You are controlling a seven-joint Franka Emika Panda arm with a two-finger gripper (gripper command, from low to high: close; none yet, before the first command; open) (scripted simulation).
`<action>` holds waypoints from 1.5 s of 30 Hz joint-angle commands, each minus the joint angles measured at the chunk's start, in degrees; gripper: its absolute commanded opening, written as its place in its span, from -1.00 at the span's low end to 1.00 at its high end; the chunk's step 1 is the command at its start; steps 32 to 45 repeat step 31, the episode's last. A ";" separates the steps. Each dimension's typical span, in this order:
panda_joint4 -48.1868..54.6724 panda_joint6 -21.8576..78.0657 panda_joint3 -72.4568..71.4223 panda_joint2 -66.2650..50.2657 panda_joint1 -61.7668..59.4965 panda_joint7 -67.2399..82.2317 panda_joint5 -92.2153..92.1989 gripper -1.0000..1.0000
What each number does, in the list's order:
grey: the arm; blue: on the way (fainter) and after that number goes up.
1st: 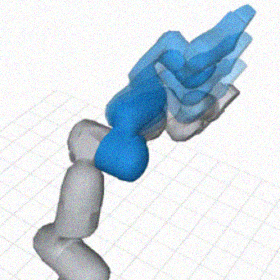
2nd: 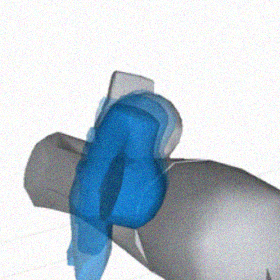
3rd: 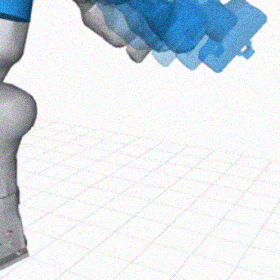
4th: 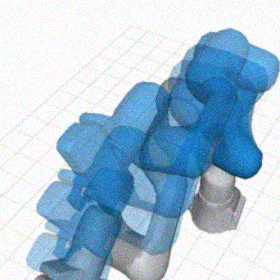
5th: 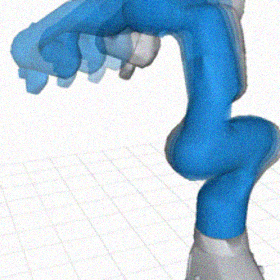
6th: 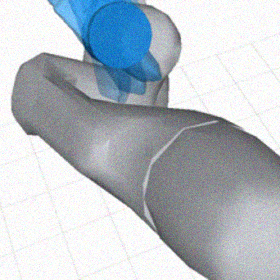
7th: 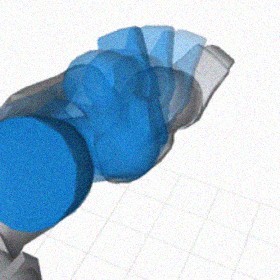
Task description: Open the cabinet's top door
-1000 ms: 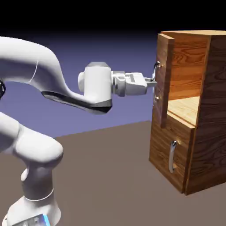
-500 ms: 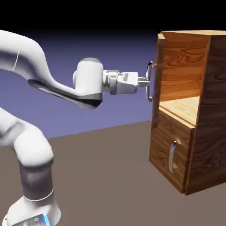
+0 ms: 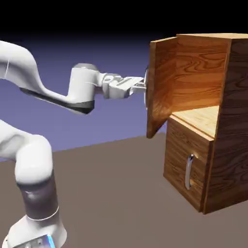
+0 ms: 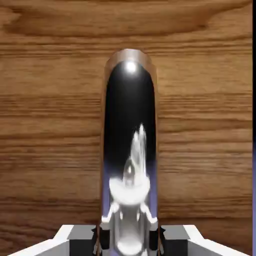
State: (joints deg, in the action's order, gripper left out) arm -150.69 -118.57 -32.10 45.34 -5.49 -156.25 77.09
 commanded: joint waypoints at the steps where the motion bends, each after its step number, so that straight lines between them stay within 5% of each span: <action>1: 0.87 2.55 -1.70 -0.62 -0.13 0.37 -1.99 -1.00; 21: 29.05 46.95 -40.65 -20.61 -23.82 -1.76 -20.19 -1.00; 31: 38.83 54.75 -60.16 -20.19 -44.09 -1.09 -24.26 -1.00; 45: 38.83 54.75 -60.16 -20.19 -44.09 -1.09 -24.26 -1.00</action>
